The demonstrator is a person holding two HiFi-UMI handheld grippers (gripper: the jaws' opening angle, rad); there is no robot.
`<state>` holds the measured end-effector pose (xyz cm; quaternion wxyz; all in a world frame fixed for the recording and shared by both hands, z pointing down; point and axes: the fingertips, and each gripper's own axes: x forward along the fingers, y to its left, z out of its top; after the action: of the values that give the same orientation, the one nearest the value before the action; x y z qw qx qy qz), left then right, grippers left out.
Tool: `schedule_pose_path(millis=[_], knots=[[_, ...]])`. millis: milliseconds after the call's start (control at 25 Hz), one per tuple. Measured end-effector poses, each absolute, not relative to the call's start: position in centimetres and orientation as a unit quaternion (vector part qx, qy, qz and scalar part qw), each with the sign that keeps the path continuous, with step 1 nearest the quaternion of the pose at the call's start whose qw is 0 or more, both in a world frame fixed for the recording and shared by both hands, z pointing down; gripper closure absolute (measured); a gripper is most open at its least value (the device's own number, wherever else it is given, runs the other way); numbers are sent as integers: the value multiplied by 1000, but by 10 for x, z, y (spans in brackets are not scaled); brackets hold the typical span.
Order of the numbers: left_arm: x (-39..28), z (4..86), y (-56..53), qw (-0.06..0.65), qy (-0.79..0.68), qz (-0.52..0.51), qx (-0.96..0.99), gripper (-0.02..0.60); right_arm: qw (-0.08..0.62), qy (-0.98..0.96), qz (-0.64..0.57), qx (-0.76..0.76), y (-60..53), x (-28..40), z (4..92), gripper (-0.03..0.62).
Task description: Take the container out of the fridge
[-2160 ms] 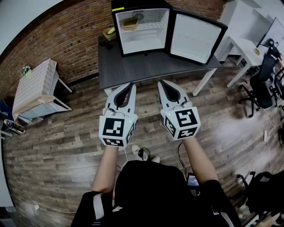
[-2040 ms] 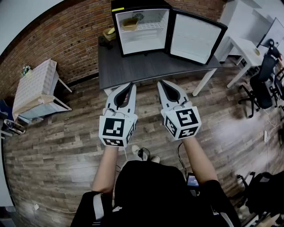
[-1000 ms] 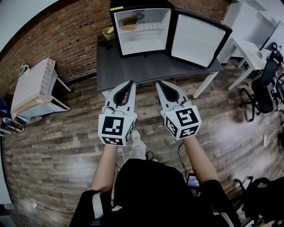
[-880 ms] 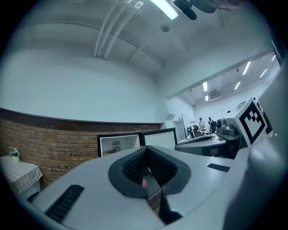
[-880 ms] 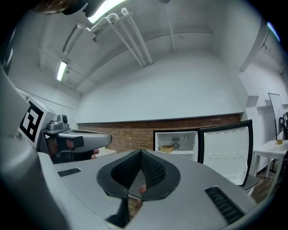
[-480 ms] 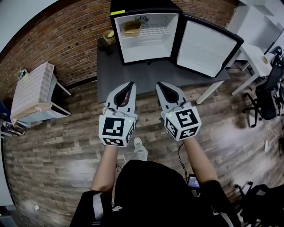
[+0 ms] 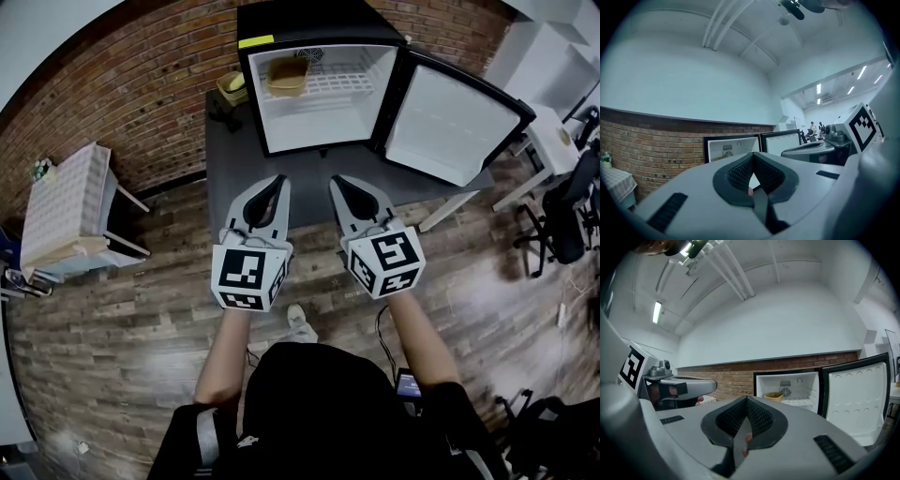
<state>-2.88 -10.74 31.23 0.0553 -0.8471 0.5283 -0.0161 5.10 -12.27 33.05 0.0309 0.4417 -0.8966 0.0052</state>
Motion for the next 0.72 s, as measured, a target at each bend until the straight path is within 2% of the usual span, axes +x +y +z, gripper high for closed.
schedule_pose_path(millis=[720], knots=[[-89, 312, -206, 49, 508, -4, -860, 568, 40, -886, -3, 463, -218, -9, 328, 554]])
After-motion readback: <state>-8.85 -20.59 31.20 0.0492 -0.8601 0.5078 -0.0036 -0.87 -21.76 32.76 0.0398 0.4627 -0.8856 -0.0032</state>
